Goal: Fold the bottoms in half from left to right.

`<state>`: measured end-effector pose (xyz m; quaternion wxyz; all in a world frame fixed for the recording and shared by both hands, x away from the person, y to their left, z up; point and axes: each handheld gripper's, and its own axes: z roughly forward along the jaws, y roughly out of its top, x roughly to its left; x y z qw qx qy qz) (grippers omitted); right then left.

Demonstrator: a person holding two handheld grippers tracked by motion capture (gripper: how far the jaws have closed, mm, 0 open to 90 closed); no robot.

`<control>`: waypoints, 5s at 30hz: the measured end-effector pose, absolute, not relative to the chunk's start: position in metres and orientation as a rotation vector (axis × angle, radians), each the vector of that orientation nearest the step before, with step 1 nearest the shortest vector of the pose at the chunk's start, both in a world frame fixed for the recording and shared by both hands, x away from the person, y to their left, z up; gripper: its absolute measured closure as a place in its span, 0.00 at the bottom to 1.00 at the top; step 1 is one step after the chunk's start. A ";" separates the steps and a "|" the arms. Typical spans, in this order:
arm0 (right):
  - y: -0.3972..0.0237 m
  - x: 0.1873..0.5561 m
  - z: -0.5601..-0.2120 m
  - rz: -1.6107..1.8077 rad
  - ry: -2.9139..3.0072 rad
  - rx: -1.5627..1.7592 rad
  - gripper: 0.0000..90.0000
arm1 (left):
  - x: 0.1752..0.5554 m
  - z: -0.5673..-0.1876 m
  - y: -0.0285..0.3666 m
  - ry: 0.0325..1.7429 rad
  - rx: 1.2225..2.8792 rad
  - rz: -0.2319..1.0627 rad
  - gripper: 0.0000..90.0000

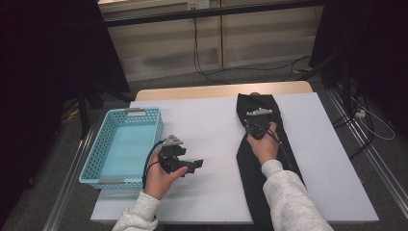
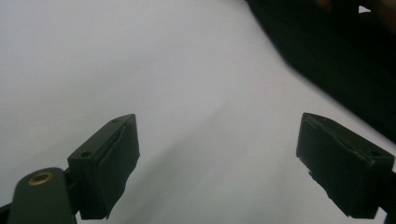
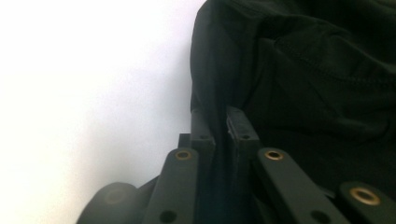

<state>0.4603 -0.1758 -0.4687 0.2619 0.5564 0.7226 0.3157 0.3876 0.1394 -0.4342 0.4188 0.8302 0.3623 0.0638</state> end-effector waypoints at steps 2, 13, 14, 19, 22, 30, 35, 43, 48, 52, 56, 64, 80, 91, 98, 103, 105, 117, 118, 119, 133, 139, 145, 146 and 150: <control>-0.179 0.461 -0.469 0.880 1.952 1.521 0.93 | 0.388 -0.434 0.140 0.912 2.079 0.157 0.15; -0.175 0.460 -0.468 0.945 2.005 1.493 0.95 | 0.388 -0.434 0.139 0.909 2.078 0.158 0.15; -0.174 0.460 -0.467 0.947 2.016 1.481 0.95 | 0.388 -0.433 0.139 0.912 2.074 0.157 0.15; -0.169 0.457 -0.467 0.984 2.080 1.446 0.96 | 0.388 -0.433 0.140 0.909 2.075 0.158 0.15; -0.159 0.454 -0.467 1.012 2.126 1.411 0.96 | 0.388 -0.433 0.140 0.915 2.077 0.161 0.15; -0.138 0.447 -0.465 1.086 2.225 1.333 0.96 | 0.389 -0.432 0.142 0.918 2.068 0.160 0.15; -0.129 0.443 -0.465 1.107 2.266 1.288 0.96 | 0.390 -0.432 0.143 0.924 2.060 0.158 0.15; -0.107 0.436 -0.466 1.145 2.340 1.224 0.96 | 0.391 -0.431 0.143 0.925 2.057 0.162 0.15; -0.096 0.434 -0.466 1.186 2.381 1.195 0.95 | 0.391 -0.432 0.143 0.928 2.060 0.160 0.15; -0.091 0.434 -0.466 1.230 2.407 1.180 0.96 | 0.391 -0.432 0.144 0.929 2.058 0.160 0.15; -0.085 0.433 -0.466 1.234 2.449 1.143 0.95 | 0.392 -0.432 0.144 0.928 2.060 0.160 0.15; -0.089 0.430 -0.459 1.214 2.470 1.137 0.69 | 0.393 -0.434 0.145 0.937 2.060 0.156 0.15; -0.180 0.386 -0.430 1.169 2.342 1.202 0.46 | 0.398 -0.437 0.138 0.934 2.074 0.146 0.15; -0.230 0.351 -0.445 1.119 2.244 1.307 0.42 | 0.403 -0.443 0.128 0.929 2.100 0.134 0.15; -0.241 0.332 -0.459 1.051 2.259 1.361 0.40 | 0.404 -0.442 0.125 0.923 2.102 0.145 0.15; -0.246 0.325 -0.464 1.045 2.236 1.370 0.49 | 0.404 -0.440 0.125 0.922 2.096 0.155 0.15; -0.245 0.322 -0.464 1.019 2.229 1.359 0.55 | 0.404 -0.440 0.125 0.922 2.093 0.156 0.15; -0.248 0.321 -0.463 1.091 2.261 1.409 0.98 | 0.407 -0.443 0.123 0.934 2.095 0.157 0.15; -0.250 0.322 -0.463 1.100 2.264 1.422 0.98 | 0.408 -0.443 0.123 0.933 2.095 0.157 0.14; -0.251 0.322 -0.463 1.107 2.264 1.428 0.99 | 0.408 -0.442 0.123 0.933 2.092 0.162 0.14; -0.284 0.329 -0.461 1.029 2.169 1.476 0.99 | 0.430 -0.443 0.114 0.993 2.042 0.156 0.18; -0.282 0.329 -0.462 1.022 2.176 1.458 0.99 | 0.453 -0.448 0.103 1.027 2.059 0.168 0.19; -0.281 0.328 -0.462 1.038 2.180 1.453 0.99 | 0.469 -0.457 0.095 1.059 2.049 0.175 0.20; -0.279 0.328 -0.462 1.039 2.188 1.444 0.99 | 0.472 -0.461 0.092 1.071 2.041 0.187 0.20; -0.275 0.328 -0.462 1.043 2.202 1.428 0.99 | 0.476 -0.465 0.086 1.068 2.035 0.194 0.20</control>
